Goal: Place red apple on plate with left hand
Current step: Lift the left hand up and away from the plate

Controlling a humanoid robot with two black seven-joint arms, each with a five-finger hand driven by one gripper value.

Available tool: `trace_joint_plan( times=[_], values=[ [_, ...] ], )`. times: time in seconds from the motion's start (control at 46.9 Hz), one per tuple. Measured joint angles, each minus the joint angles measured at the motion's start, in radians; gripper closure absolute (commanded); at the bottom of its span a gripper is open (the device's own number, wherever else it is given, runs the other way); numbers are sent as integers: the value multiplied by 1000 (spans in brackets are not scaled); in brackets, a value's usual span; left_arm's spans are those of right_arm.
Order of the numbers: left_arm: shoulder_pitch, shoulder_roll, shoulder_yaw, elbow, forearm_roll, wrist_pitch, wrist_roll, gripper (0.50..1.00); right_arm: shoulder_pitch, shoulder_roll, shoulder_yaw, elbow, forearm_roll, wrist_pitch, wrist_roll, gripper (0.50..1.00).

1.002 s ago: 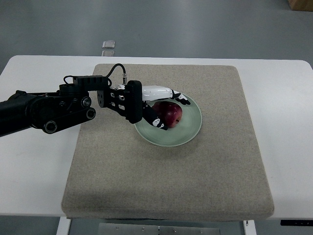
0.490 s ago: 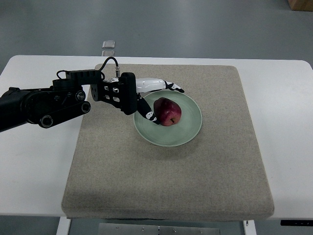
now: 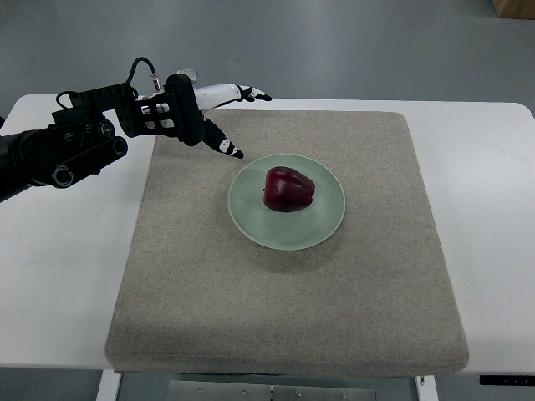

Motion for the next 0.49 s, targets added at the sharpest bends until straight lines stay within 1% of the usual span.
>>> trace_joint_plan(
  times=[0.085, 0.235, 0.341, 0.49],
  values=[
    [0, 1, -5, 34, -32, 2, 0, 508, 0, 0, 0, 0, 0, 0, 0, 536],
    [5, -1, -31, 84, -166, 4, 0, 508, 0, 0, 0, 0, 0, 0, 0, 536],
    [5, -4, -38, 94, -279, 6, 2, 508, 0, 0, 0, 0, 0, 0, 0, 536],
    [5, -13, -47, 112, -505, 56, 19, 508, 0, 0, 0, 0, 0, 0, 0, 536]
  ],
)
